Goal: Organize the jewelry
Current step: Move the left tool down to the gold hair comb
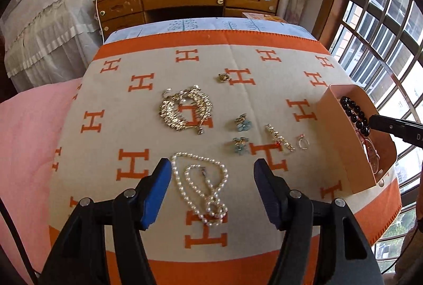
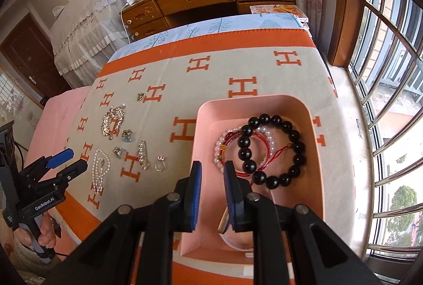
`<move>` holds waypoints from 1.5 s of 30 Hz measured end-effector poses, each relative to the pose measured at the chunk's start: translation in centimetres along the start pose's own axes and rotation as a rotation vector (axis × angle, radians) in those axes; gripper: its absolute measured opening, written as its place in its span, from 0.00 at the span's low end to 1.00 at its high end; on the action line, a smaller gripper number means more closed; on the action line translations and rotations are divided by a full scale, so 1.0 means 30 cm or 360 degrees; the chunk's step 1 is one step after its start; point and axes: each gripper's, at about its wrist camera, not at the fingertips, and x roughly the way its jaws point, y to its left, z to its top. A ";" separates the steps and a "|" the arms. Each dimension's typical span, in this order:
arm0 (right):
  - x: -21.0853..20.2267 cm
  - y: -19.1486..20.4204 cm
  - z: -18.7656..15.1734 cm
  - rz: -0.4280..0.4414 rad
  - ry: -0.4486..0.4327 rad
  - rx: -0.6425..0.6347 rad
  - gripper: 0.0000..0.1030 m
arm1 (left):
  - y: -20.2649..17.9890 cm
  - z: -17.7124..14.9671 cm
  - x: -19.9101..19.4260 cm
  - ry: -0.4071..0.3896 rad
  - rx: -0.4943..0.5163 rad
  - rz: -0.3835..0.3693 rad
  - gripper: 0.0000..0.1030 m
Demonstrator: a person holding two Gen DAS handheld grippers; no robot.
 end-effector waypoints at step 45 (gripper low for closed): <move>0.307 0.412 0.107 0.0179 0.0196 -0.0259 0.31 | 0.139 0.330 0.336 0.0055 0.0787 -0.0003 0.46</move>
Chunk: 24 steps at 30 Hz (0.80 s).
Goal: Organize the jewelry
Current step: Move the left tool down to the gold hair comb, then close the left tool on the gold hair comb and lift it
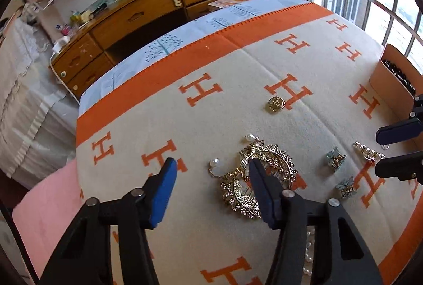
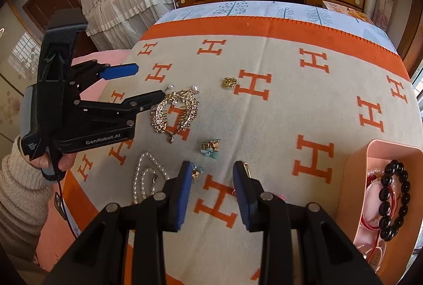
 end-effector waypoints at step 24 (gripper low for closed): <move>0.045 -0.039 -0.009 0.0019 0.0037 0.0044 0.31 | -0.036 0.047 0.106 0.0224 0.0255 -0.0235 0.14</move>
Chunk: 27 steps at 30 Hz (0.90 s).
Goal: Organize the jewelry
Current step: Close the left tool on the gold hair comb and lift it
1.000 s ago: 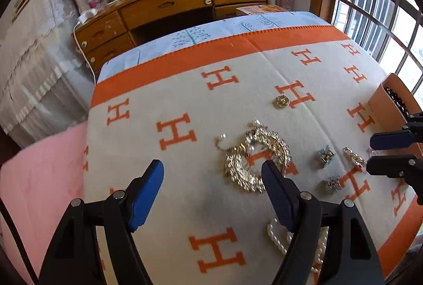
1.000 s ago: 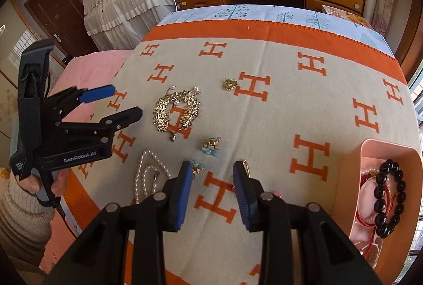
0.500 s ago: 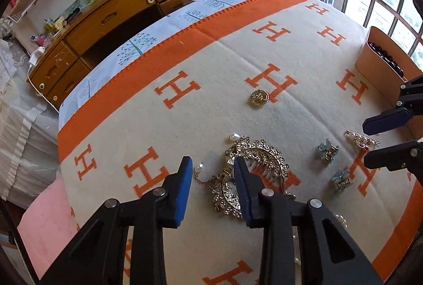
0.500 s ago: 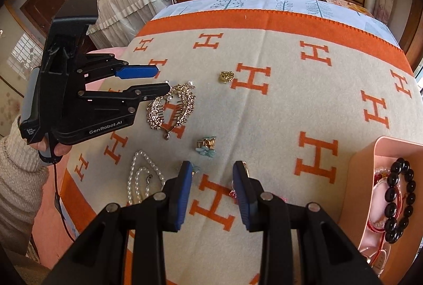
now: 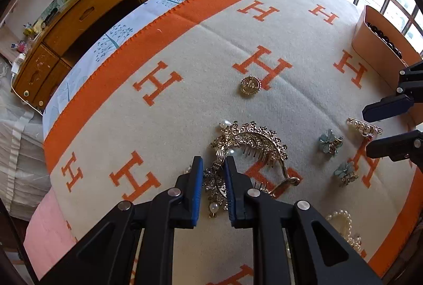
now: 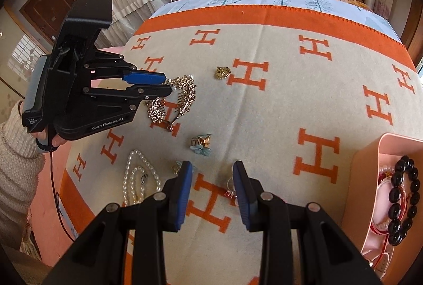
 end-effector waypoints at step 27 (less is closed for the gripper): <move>-0.115 -0.031 -0.060 -0.0007 -0.0099 0.0114 0.31 | -0.047 -0.343 -0.359 -0.0227 -0.0804 0.0128 0.07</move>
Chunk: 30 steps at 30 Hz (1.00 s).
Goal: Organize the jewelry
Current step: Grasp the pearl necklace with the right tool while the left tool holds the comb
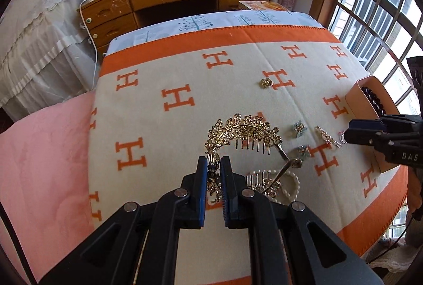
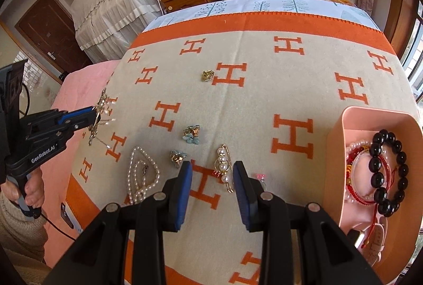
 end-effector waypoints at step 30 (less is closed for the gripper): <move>0.201 0.399 -0.174 -0.0156 0.0188 -0.0530 0.31 | 0.043 -0.336 -0.075 -0.0085 -0.0318 -0.0042 0.07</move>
